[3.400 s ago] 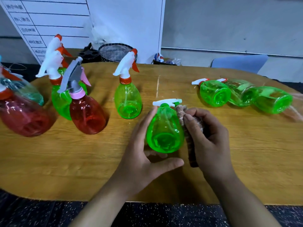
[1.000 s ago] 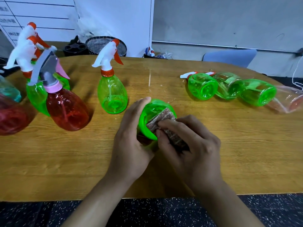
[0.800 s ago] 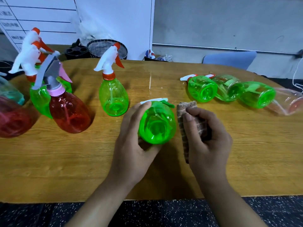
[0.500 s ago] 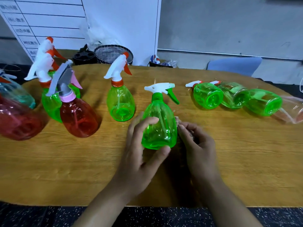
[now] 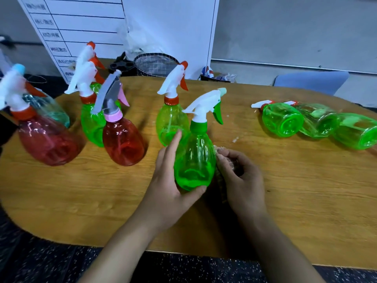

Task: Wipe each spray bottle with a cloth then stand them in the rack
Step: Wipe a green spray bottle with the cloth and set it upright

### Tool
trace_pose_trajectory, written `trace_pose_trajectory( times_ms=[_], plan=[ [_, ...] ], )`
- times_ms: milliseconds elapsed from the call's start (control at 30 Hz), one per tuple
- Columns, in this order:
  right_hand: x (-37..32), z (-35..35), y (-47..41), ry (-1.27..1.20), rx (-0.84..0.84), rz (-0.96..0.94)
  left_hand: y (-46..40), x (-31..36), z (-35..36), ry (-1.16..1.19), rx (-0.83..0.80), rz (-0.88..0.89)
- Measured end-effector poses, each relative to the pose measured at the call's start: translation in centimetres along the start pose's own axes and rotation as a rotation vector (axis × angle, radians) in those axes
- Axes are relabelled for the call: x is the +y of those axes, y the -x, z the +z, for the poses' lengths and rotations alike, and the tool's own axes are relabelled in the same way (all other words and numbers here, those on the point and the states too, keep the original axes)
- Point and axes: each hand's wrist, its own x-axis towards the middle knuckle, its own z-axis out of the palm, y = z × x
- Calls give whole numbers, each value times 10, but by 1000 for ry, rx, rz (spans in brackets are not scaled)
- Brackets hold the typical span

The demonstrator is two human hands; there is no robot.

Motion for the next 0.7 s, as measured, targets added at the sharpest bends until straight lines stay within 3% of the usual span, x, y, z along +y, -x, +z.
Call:
trace_pose_trajectory(
  times_ms=[133,467,700],
  plan=[
    [-3,6,0,123,-12,-53,0,-4,-1,-194,89,40],
    [-9,-7,3,168,-99,-179,-21,-15,0,-222,277,-48],
    [-7,-41,-9,98,-10,-158,1,12,9,-305,463,187]
  ],
)
